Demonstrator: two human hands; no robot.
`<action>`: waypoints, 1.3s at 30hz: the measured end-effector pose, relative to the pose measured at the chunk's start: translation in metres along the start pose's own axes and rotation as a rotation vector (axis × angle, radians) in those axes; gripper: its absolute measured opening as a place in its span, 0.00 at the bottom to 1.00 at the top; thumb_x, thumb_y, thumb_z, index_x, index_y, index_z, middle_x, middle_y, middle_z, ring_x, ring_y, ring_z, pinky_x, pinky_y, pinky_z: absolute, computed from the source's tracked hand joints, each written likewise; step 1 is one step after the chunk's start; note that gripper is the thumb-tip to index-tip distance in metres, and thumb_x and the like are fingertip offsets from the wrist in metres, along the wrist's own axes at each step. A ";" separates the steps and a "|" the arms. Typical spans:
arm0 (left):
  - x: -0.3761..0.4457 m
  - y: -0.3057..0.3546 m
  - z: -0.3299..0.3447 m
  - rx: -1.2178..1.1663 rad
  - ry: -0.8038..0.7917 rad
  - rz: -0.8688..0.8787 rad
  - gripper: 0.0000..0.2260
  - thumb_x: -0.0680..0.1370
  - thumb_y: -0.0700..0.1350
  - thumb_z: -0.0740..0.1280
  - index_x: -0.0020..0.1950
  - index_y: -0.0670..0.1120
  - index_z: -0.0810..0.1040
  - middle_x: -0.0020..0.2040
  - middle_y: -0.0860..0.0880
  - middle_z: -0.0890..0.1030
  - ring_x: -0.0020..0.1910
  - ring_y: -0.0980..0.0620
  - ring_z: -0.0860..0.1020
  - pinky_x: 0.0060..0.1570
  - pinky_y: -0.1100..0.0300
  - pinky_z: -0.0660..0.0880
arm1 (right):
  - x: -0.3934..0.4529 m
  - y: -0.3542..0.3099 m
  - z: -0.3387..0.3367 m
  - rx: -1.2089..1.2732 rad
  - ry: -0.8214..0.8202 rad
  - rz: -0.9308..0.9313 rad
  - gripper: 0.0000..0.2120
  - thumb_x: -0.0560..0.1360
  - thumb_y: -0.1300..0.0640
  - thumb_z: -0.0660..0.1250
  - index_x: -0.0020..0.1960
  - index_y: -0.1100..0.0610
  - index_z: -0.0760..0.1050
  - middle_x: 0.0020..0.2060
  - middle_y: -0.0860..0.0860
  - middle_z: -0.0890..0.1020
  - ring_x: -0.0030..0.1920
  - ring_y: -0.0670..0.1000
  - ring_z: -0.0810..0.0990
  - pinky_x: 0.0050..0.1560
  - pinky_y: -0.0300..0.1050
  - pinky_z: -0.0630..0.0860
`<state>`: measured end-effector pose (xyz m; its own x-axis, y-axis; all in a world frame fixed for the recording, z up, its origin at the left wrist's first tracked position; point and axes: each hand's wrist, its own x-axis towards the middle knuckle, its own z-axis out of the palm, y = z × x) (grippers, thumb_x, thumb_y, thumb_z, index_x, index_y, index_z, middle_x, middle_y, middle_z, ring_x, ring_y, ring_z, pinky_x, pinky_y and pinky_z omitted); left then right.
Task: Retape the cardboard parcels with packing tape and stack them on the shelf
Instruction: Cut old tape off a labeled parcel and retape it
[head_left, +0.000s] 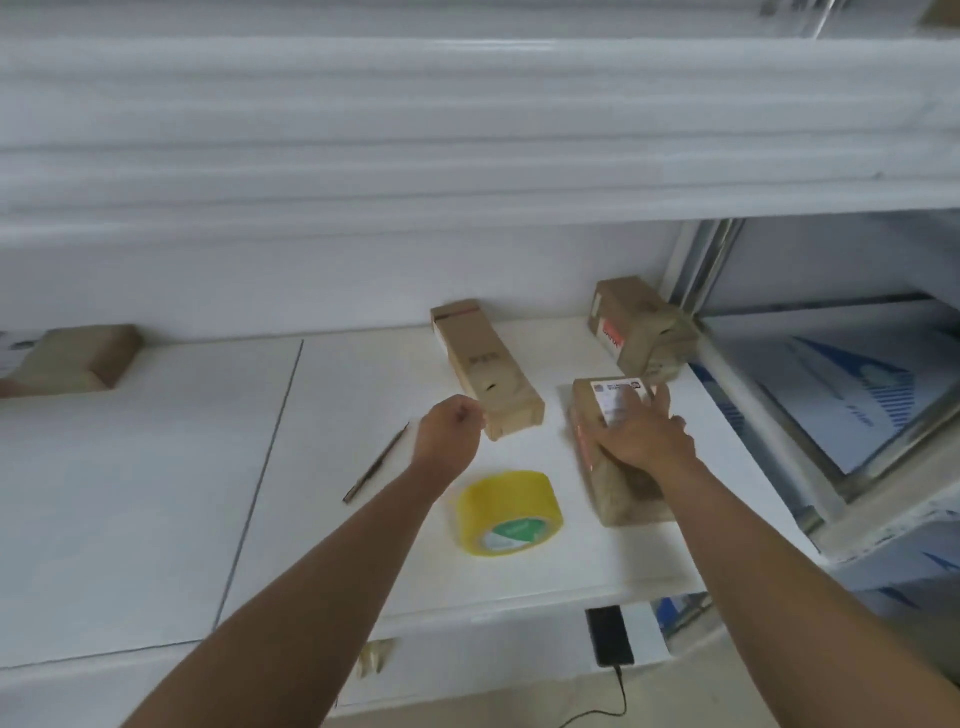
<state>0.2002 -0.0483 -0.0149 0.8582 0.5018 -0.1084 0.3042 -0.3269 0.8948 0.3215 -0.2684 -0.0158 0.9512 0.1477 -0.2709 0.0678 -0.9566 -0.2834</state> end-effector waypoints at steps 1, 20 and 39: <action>-0.001 0.006 0.007 -0.006 0.010 -0.006 0.10 0.80 0.45 0.61 0.41 0.54 0.78 0.44 0.50 0.83 0.48 0.46 0.82 0.52 0.52 0.78 | 0.005 0.005 0.001 0.022 -0.016 -0.022 0.43 0.69 0.26 0.60 0.76 0.46 0.53 0.78 0.54 0.52 0.71 0.67 0.63 0.65 0.61 0.65; -0.065 0.055 -0.054 -0.564 0.202 -0.085 0.32 0.76 0.62 0.67 0.76 0.61 0.55 0.61 0.53 0.83 0.56 0.51 0.83 0.52 0.48 0.79 | -0.088 -0.123 -0.045 0.452 -0.059 -0.911 0.38 0.76 0.35 0.63 0.79 0.50 0.54 0.74 0.47 0.63 0.70 0.49 0.68 0.64 0.49 0.69; -0.141 -0.079 -0.190 -0.363 0.207 -0.230 0.48 0.69 0.65 0.74 0.80 0.61 0.50 0.71 0.57 0.70 0.64 0.51 0.77 0.65 0.50 0.75 | -0.142 -0.249 0.084 0.824 -0.503 -0.436 0.30 0.77 0.36 0.64 0.72 0.50 0.60 0.58 0.52 0.81 0.54 0.51 0.82 0.55 0.51 0.79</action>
<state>-0.0234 0.0594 0.0121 0.6742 0.6891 -0.2657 0.2805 0.0939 0.9553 0.1442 -0.0298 0.0155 0.6473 0.7043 -0.2914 -0.0313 -0.3575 -0.9334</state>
